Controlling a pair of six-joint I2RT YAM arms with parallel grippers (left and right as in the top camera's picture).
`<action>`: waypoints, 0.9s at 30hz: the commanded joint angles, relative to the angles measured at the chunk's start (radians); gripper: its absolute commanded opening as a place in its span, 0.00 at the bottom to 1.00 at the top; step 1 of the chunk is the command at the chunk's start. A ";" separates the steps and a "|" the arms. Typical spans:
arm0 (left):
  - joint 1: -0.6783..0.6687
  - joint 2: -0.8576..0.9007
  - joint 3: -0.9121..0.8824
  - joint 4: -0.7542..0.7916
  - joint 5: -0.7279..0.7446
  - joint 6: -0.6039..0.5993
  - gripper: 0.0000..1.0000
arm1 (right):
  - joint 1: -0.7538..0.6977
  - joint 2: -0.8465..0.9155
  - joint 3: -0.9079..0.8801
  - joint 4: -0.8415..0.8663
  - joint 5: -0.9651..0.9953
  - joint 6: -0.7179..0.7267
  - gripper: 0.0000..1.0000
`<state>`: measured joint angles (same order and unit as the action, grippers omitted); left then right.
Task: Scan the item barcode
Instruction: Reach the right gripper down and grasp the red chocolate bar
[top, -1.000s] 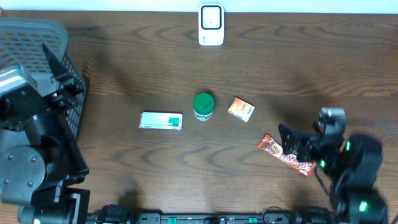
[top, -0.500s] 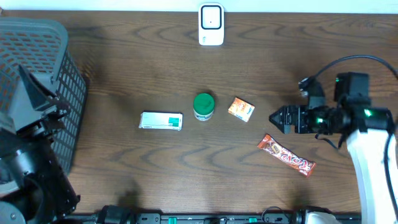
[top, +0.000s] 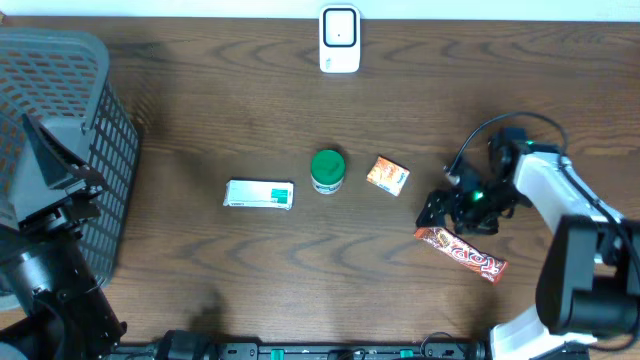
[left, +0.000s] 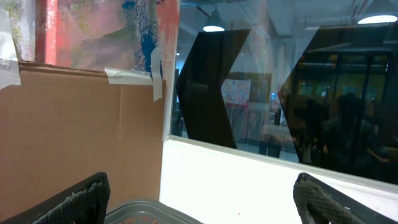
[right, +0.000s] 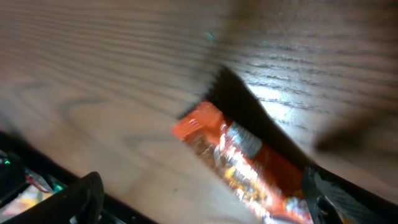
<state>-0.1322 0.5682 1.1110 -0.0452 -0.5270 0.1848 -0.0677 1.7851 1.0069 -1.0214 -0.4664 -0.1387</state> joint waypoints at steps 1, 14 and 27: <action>0.005 -0.023 0.012 0.004 -0.009 0.013 0.95 | 0.014 0.058 -0.031 0.039 0.048 -0.004 0.84; 0.005 -0.026 0.012 0.004 -0.009 0.013 0.95 | 0.023 0.079 -0.128 0.146 0.090 0.046 0.57; 0.005 -0.025 0.012 0.000 -0.009 0.013 0.95 | 0.032 -0.045 0.135 -0.136 -0.080 0.052 0.01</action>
<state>-0.1322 0.5514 1.1110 -0.0467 -0.5270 0.1848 -0.0433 1.8355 1.1099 -1.1191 -0.5457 -0.0872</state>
